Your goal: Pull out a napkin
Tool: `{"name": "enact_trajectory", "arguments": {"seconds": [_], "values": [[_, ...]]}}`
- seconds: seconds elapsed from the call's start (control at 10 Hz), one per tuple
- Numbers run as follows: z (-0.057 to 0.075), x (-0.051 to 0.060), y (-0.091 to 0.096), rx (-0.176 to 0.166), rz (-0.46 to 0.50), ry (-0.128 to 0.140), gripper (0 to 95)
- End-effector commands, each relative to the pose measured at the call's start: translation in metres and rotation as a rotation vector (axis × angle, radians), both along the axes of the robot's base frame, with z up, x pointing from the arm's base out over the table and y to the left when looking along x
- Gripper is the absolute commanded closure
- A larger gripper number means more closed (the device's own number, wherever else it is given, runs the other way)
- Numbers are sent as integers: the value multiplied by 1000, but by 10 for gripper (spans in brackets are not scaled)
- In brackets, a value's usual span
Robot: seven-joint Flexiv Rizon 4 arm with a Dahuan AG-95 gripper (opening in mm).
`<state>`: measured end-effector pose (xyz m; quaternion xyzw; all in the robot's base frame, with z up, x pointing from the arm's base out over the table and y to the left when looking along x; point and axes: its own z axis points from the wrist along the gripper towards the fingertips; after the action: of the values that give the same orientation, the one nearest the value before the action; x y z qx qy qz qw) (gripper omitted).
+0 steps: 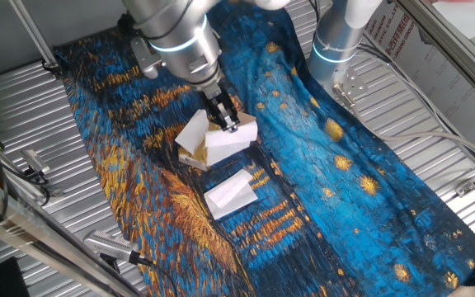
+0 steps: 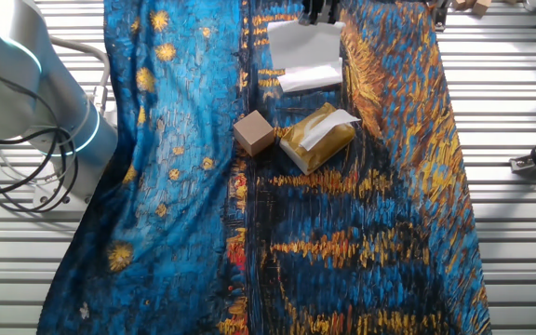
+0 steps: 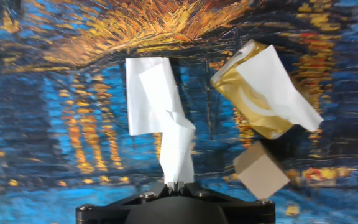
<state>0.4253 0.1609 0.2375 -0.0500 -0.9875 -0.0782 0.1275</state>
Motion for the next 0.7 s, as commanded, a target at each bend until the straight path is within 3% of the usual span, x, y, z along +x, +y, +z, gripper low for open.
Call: {"name": "enact_trajectory", "arguments": {"seconds": [0.1, 0.7], "values": [[-6, 7, 5, -3, -6, 6, 950], [-6, 7, 5, -3, 4, 2, 950]]}}
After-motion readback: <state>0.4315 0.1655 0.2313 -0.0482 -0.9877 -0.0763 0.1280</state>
